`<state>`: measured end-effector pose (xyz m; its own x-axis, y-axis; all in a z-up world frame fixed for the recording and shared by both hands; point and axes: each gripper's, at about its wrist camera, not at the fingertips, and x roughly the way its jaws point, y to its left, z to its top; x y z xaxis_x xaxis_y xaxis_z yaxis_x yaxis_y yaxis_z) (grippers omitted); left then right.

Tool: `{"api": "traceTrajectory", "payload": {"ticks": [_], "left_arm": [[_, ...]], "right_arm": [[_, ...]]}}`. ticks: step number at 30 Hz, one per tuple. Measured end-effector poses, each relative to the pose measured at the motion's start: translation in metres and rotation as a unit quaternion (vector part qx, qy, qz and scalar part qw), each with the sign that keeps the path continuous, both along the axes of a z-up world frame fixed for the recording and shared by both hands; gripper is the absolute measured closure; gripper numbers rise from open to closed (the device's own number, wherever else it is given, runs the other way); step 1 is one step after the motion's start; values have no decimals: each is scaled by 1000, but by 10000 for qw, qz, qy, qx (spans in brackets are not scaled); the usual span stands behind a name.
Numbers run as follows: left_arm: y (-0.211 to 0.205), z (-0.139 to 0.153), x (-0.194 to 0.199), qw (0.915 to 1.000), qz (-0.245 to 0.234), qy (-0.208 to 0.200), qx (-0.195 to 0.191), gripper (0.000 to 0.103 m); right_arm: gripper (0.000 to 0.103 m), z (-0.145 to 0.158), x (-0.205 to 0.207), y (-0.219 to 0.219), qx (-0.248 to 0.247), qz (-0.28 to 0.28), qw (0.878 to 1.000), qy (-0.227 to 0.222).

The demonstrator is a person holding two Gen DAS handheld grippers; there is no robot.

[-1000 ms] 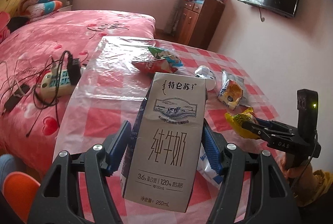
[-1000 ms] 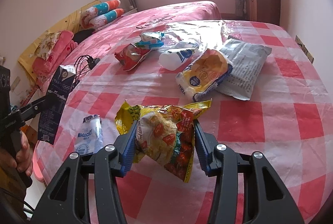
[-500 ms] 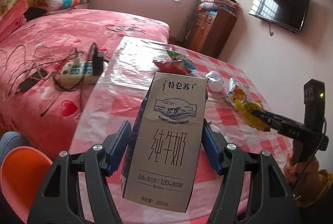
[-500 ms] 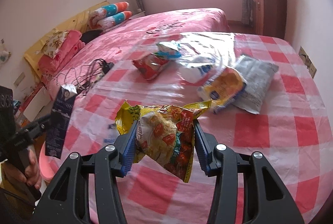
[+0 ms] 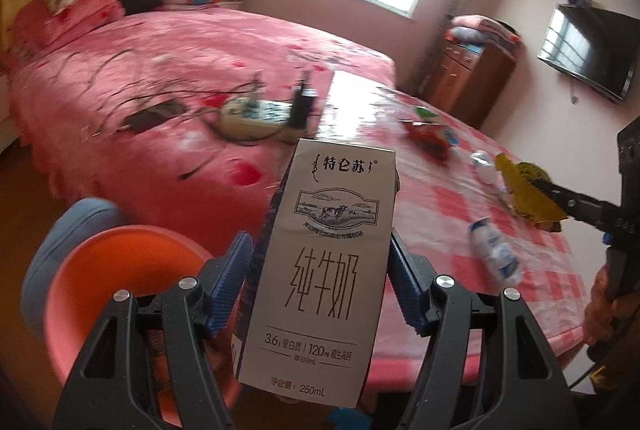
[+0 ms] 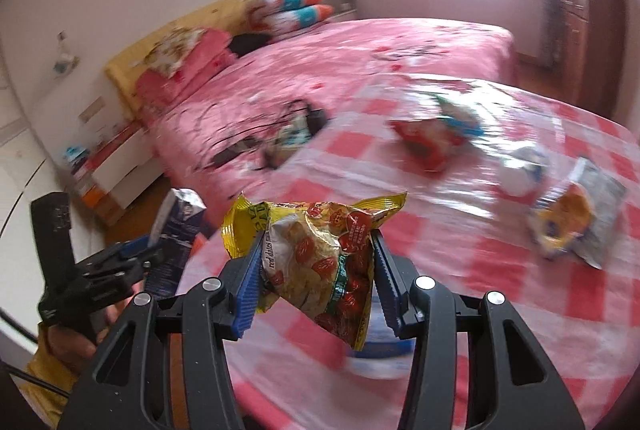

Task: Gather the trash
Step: 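Carry the milk carton and snack bag over the orange bucket and release both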

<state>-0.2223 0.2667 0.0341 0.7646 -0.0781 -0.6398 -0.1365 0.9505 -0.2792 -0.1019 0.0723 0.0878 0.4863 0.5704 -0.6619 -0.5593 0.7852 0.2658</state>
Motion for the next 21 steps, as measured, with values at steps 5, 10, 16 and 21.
{"api": "traceTrajectory", "payload": {"ticks": [5,10,16,21], "left_arm": [[40,-15,-24,9977,637,212,50,36],[80,-33,-44,9910,1266,415,-134,36],[112,-53,-56,9822,1753,614,-262,35],[126,-70,-62,9747,2061,796,-345,29]], "right_arm": [[52,-1,-10,57,2,724,9973,87],[52,-5,-28,116,-90,1475,9890,77],[50,-18,-42,175,-193,2106,9772,177],[40,-32,-45,208,-207,2395,9700,365]]}}
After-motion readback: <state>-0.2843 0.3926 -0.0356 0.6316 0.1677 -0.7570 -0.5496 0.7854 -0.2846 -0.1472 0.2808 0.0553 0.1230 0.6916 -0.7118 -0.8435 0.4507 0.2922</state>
